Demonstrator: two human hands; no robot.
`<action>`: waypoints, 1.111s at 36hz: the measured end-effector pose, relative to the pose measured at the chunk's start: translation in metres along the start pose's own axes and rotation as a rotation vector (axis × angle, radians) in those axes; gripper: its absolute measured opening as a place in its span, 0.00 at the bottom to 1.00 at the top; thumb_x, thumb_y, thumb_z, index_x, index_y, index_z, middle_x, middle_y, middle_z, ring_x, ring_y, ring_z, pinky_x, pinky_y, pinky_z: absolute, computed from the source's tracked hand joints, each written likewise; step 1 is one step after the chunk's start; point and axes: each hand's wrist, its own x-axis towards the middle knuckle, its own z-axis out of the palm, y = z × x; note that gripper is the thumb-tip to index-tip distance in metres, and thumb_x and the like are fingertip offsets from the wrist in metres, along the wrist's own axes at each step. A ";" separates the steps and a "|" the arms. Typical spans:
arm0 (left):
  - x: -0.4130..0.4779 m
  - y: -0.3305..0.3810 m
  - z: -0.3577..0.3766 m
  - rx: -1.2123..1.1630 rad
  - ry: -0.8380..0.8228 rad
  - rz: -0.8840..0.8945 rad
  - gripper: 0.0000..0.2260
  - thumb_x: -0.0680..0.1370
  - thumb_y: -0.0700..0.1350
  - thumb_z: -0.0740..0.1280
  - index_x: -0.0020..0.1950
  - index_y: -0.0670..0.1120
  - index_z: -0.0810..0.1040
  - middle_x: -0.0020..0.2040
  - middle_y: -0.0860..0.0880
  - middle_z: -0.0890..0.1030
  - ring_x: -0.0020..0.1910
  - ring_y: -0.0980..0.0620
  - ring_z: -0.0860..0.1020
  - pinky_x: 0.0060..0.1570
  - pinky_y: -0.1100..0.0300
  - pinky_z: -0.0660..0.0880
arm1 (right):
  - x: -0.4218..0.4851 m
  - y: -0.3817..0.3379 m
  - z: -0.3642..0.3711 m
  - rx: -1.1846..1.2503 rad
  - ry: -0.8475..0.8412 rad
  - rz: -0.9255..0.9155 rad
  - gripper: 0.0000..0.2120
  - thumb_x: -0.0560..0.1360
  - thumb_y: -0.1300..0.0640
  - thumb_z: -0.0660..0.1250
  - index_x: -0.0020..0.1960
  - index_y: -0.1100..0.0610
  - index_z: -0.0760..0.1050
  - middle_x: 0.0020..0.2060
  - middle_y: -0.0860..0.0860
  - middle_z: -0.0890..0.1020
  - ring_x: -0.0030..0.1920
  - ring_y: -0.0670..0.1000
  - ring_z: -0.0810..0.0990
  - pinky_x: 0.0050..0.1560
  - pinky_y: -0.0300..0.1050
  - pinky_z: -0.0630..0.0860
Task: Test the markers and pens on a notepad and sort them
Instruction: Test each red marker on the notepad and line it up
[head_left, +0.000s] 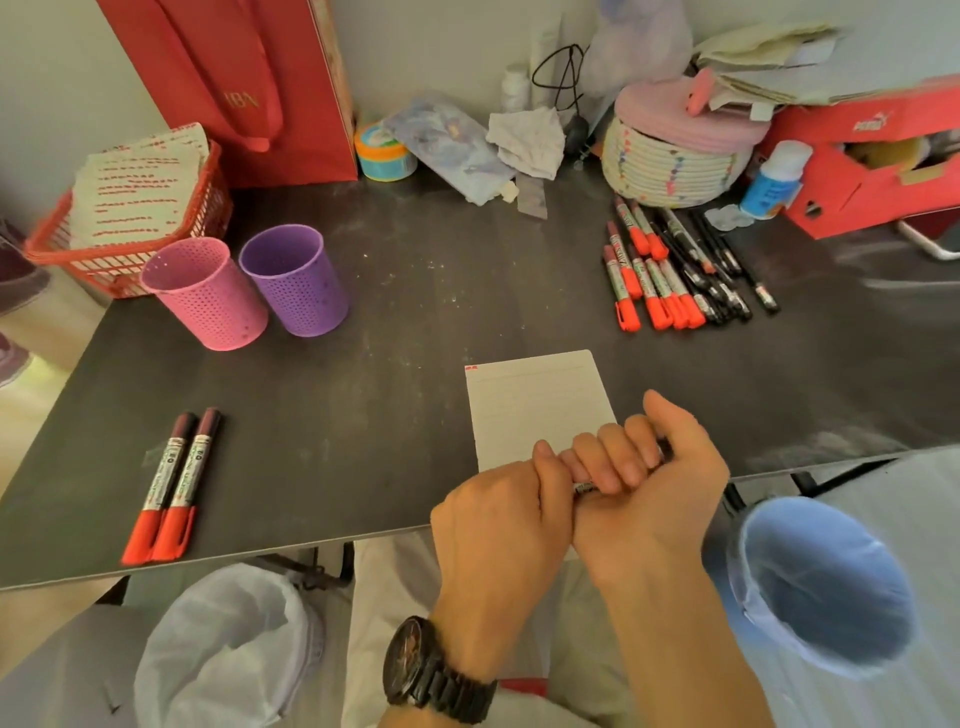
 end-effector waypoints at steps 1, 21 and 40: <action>-0.001 0.001 0.000 0.004 -0.003 0.018 0.25 0.81 0.54 0.54 0.24 0.49 0.58 0.19 0.52 0.63 0.19 0.52 0.61 0.23 0.63 0.56 | 0.001 -0.002 -0.001 -0.018 -0.002 -0.005 0.23 0.75 0.53 0.64 0.26 0.52 0.56 0.20 0.48 0.57 0.22 0.49 0.56 0.24 0.43 0.62; 0.035 -0.081 -0.047 -0.328 0.044 -0.342 0.33 0.76 0.71 0.48 0.31 0.45 0.71 0.27 0.49 0.77 0.27 0.53 0.74 0.37 0.52 0.73 | 0.065 -0.076 0.011 -0.238 -0.361 -0.113 0.22 0.78 0.45 0.62 0.29 0.53 0.69 0.25 0.48 0.68 0.27 0.47 0.66 0.34 0.41 0.66; 0.107 -0.109 0.019 0.107 -0.167 0.037 0.19 0.75 0.67 0.61 0.61 0.60 0.69 0.60 0.61 0.75 0.61 0.60 0.72 0.63 0.63 0.60 | 0.126 -0.004 0.039 -1.199 -0.385 -0.213 0.15 0.72 0.43 0.72 0.49 0.54 0.80 0.32 0.52 0.83 0.31 0.57 0.85 0.29 0.43 0.80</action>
